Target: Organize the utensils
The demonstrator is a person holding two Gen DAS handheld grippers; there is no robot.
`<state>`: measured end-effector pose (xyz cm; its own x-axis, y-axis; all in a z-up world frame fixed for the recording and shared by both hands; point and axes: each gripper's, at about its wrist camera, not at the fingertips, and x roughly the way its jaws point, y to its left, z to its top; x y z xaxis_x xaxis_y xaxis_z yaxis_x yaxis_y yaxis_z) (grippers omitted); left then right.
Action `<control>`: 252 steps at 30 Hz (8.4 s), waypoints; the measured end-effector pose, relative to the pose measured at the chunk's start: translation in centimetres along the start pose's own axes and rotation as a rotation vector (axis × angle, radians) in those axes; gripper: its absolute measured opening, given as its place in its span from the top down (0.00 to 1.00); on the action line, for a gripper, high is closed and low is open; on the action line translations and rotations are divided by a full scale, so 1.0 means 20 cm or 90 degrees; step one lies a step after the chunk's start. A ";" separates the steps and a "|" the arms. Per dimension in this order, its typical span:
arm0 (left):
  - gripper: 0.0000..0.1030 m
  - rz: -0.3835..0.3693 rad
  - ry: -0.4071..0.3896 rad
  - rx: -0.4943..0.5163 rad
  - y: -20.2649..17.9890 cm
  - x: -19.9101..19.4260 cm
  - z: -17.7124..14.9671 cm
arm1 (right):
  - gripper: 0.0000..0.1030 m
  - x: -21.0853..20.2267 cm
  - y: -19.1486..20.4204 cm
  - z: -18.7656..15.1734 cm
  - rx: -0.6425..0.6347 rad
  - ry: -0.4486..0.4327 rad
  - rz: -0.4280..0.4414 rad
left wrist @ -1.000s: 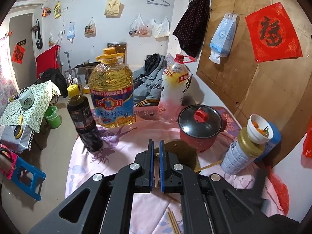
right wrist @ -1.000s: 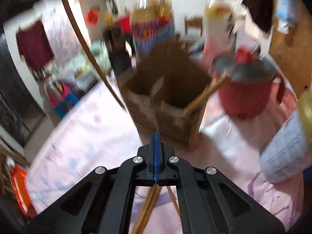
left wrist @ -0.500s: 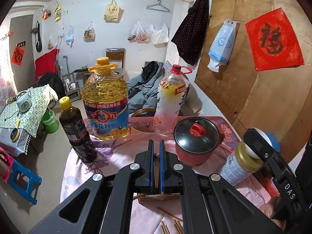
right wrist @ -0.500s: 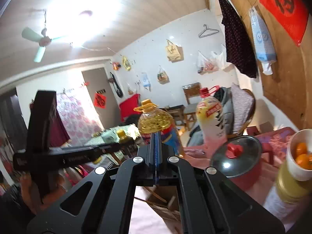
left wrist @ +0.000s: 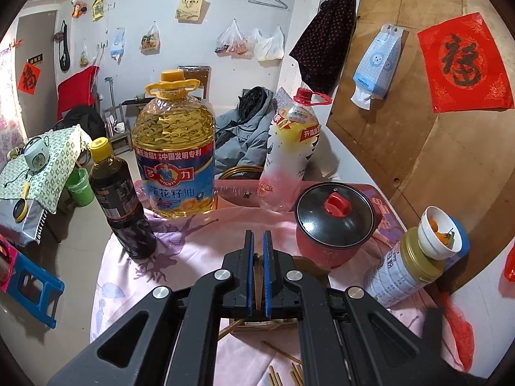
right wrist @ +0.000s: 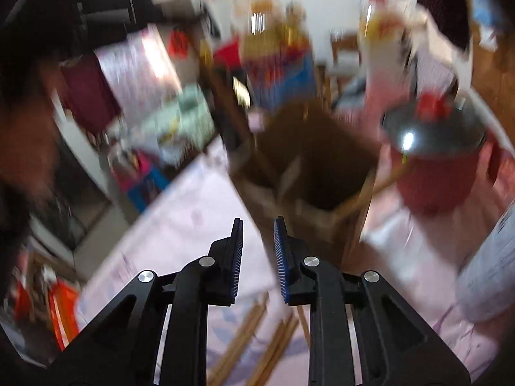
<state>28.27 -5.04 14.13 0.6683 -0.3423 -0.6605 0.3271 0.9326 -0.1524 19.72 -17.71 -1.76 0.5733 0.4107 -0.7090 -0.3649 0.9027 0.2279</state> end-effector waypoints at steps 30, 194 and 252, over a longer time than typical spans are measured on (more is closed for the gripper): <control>0.94 -0.005 0.058 -0.023 0.07 0.22 -0.10 | 0.99 -0.30 0.03 0.13 -0.009 -0.108 -0.055; 0.94 0.065 0.238 0.050 -0.07 -0.10 -1.84 | 0.30 -0.67 0.21 -1.02 0.079 0.050 -0.147; 0.94 0.150 0.236 -0.060 0.26 -0.25 -1.90 | 0.94 -0.37 0.19 -1.17 0.012 0.089 -0.141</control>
<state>1.28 5.88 -11.32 0.4264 -0.0709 -0.9018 0.1205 0.9925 -0.0211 -3.05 -20.24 -11.29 0.5307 0.1816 -0.8279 -0.2267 0.9716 0.0678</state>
